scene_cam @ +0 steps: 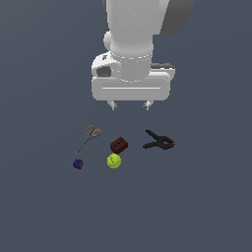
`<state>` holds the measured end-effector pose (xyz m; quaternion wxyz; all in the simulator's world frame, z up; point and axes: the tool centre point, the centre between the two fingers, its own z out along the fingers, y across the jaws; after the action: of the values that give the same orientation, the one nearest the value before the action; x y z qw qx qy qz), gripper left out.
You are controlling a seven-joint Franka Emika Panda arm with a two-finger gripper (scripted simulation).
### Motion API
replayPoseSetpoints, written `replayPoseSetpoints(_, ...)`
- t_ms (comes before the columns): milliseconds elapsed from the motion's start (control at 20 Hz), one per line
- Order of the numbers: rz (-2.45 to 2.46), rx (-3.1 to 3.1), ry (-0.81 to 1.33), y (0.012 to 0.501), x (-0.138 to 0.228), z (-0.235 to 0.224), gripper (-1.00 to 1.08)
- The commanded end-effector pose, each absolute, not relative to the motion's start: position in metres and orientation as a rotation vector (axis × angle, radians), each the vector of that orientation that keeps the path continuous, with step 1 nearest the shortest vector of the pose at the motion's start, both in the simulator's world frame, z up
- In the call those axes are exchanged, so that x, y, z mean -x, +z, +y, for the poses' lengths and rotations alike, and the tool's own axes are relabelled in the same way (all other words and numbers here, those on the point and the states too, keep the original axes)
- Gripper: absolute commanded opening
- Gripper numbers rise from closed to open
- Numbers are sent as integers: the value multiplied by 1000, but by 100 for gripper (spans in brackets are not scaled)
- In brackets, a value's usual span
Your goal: Pick up a designated object from a clutter of objects.
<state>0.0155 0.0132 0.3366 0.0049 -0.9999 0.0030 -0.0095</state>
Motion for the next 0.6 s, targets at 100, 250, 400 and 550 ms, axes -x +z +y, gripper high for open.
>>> replayPoseSetpoints(100, 1, 3132, -32, 337, -15, 15, 100)
replayPoseSetpoints(250, -44, 3131, -40, 341, -14, 26, 100)
replayPoseSetpoints(400, -98, 3129, -51, 346, -13, 38, 100)
replayPoseSetpoints(550, -114, 3129, -54, 347, -13, 41, 100)
